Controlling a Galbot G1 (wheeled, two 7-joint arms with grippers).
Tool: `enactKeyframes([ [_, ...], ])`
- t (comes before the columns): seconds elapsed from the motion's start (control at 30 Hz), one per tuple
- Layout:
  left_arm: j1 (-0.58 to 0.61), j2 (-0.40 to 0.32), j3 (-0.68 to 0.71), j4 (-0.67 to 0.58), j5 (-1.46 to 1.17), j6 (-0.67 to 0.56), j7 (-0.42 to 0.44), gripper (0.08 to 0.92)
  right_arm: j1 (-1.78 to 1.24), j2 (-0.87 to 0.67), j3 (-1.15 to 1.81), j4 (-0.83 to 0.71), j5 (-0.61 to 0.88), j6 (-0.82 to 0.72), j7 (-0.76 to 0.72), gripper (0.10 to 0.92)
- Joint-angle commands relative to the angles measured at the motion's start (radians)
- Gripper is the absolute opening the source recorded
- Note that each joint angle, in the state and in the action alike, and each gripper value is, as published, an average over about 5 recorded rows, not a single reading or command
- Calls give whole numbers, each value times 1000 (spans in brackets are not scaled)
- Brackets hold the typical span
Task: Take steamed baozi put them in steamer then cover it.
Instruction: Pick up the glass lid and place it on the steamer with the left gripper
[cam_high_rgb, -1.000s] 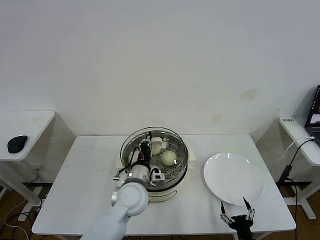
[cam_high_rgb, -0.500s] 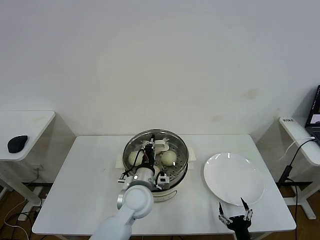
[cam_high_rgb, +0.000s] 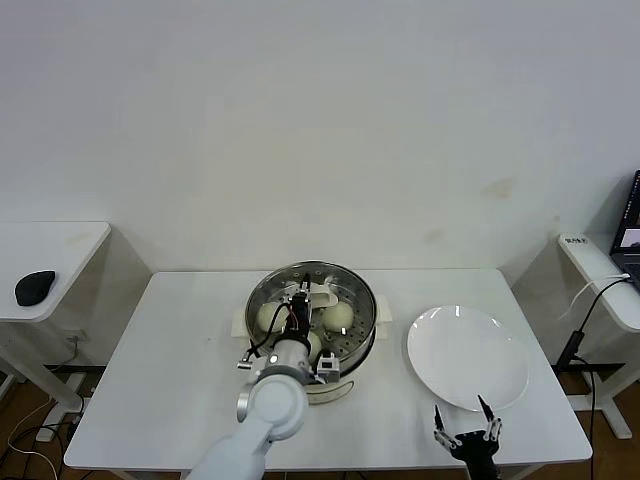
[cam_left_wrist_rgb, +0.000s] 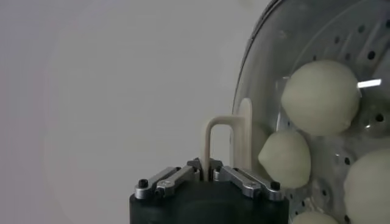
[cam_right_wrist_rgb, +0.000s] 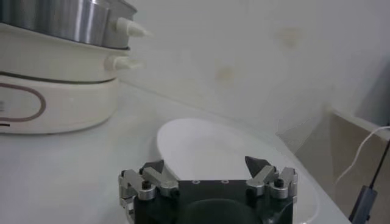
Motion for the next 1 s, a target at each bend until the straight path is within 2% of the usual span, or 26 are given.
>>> enactKeyframes([
  [0.03, -1, -12, 2, 6, 6, -5, -6, 148, 1, 2, -6, -2, -5, 0, 0, 823],
  [0.77, 8, -31, -9, 21, 3, -14, -20, 148, 0, 3, -11, -4, -14, 1, -1, 823],
  [0.87, 11, -27, -14, 14, 3, -14, -20, 175, 0, 3, -13, -4, -15, 1, -1, 823],
  [1.0, 23, -12, -19, -10, 0, -14, -21, 274, 0, 4, -15, -3, -17, 1, -1, 823],
])
